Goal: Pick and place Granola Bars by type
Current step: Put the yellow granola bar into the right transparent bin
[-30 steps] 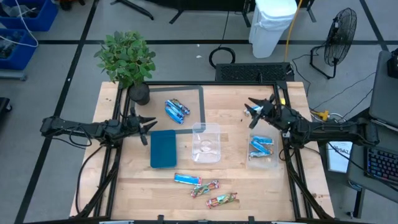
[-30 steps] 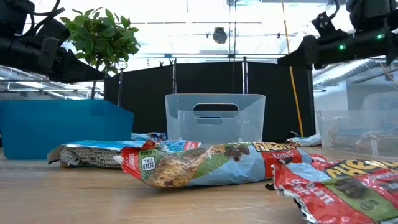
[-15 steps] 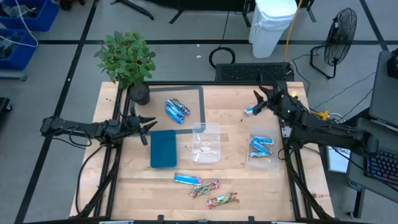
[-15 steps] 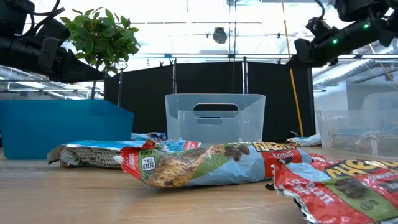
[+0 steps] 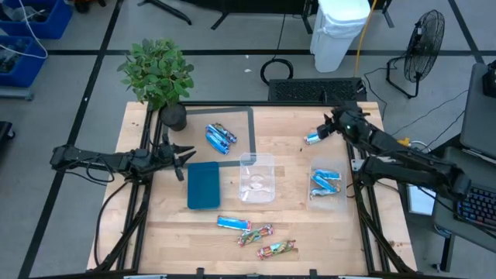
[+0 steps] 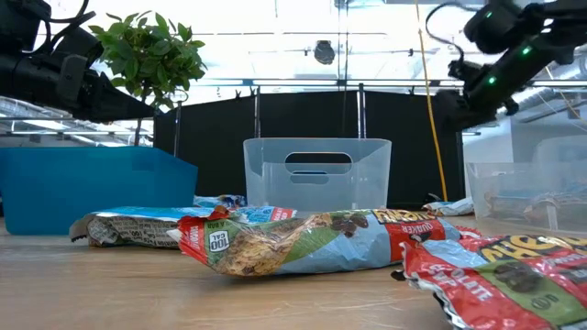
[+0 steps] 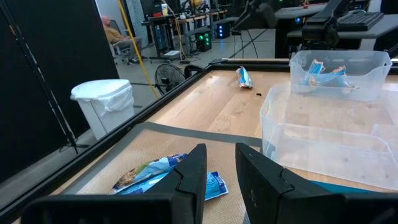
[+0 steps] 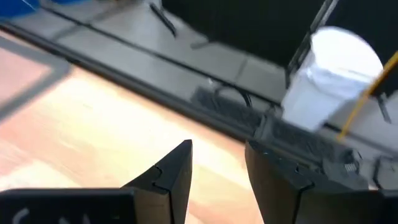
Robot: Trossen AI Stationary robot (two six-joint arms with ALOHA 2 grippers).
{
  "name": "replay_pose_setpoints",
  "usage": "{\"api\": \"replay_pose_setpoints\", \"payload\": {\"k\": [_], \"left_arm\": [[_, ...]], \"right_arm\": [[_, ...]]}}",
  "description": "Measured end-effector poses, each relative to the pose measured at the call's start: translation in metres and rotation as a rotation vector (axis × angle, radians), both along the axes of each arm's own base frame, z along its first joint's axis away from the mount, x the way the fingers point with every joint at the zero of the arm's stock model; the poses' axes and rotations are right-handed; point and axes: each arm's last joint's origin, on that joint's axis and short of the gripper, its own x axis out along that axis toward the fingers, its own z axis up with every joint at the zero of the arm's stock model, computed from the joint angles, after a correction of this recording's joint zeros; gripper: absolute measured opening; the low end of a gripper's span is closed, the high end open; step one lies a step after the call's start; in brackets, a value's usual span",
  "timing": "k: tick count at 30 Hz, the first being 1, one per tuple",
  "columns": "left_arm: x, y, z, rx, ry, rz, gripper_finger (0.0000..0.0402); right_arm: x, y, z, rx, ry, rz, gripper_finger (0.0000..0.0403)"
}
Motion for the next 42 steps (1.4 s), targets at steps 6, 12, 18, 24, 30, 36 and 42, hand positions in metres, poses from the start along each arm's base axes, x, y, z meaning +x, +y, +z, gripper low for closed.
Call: {"api": "replay_pose_setpoints", "payload": {"k": [6, 12, 18, 24, 30, 36, 42], "left_arm": [[0.000, 0.000, 0.000, 0.000, 0.001, 0.000, 0.0093], [0.000, 0.000, 0.000, 0.000, 0.001, 0.000, 0.0093], [0.000, 0.000, 0.000, 0.000, 0.001, 0.000, 0.0093], [0.000, 0.000, 0.000, 0.000, 0.001, 0.000, 0.0093], [0.000, 0.000, 0.000, 0.000, 0.000, 0.000, 0.0093], [0.000, 0.000, 0.000, 0.000, 0.001, 0.000, 0.0093], [0.000, 0.000, 0.000, 0.000, 0.000, 0.000, 0.0093]], "right_arm": [[0.017, -0.008, -0.016, 0.206, -0.051, 0.251, 0.0139], [0.027, -0.013, -0.038, 0.343, 0.038, 0.300, 0.0139], [0.035, -0.020, -0.050, 0.461, 0.157, 0.286, 0.0139], [0.047, -0.029, -0.051, 0.488, 0.231, 0.316, 0.0139], [0.056, -0.036, -0.051, 0.502, 0.289, 0.343, 0.0139], [0.056, -0.040, -0.058, 0.541, 0.335, 0.335, 0.0139], [0.052, -0.046, -0.064, 0.569, 0.361, 0.315, 0.0139]]}}
